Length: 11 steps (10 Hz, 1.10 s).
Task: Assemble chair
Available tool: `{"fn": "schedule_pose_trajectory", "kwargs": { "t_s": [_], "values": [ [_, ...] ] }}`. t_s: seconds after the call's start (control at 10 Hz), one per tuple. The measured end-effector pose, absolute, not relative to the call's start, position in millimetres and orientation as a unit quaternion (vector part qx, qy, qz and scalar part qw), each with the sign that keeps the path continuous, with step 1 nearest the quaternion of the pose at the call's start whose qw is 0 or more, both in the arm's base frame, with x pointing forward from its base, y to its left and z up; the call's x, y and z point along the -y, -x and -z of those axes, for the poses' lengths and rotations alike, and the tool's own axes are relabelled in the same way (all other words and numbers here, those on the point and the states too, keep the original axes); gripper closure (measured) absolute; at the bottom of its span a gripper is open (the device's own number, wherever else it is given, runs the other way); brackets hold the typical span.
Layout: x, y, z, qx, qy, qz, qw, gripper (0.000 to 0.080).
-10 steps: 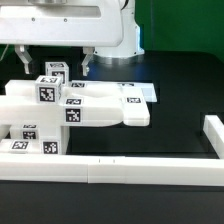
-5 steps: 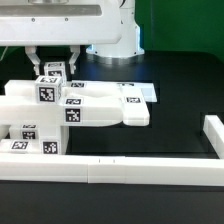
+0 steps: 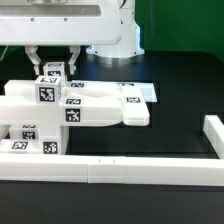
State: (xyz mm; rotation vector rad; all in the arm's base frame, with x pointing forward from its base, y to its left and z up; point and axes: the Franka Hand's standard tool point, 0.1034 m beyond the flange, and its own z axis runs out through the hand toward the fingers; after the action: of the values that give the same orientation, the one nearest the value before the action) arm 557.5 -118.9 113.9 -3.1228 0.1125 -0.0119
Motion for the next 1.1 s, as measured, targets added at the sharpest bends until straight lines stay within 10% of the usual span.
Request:
{"fn": "schedule_pose_trajectory", "kwargs": {
  "t_s": [1.1],
  "values": [
    [116.9,-558.0,-113.8,-0.394,0.919,0.001,0.011,0.0515]
  ]
}}
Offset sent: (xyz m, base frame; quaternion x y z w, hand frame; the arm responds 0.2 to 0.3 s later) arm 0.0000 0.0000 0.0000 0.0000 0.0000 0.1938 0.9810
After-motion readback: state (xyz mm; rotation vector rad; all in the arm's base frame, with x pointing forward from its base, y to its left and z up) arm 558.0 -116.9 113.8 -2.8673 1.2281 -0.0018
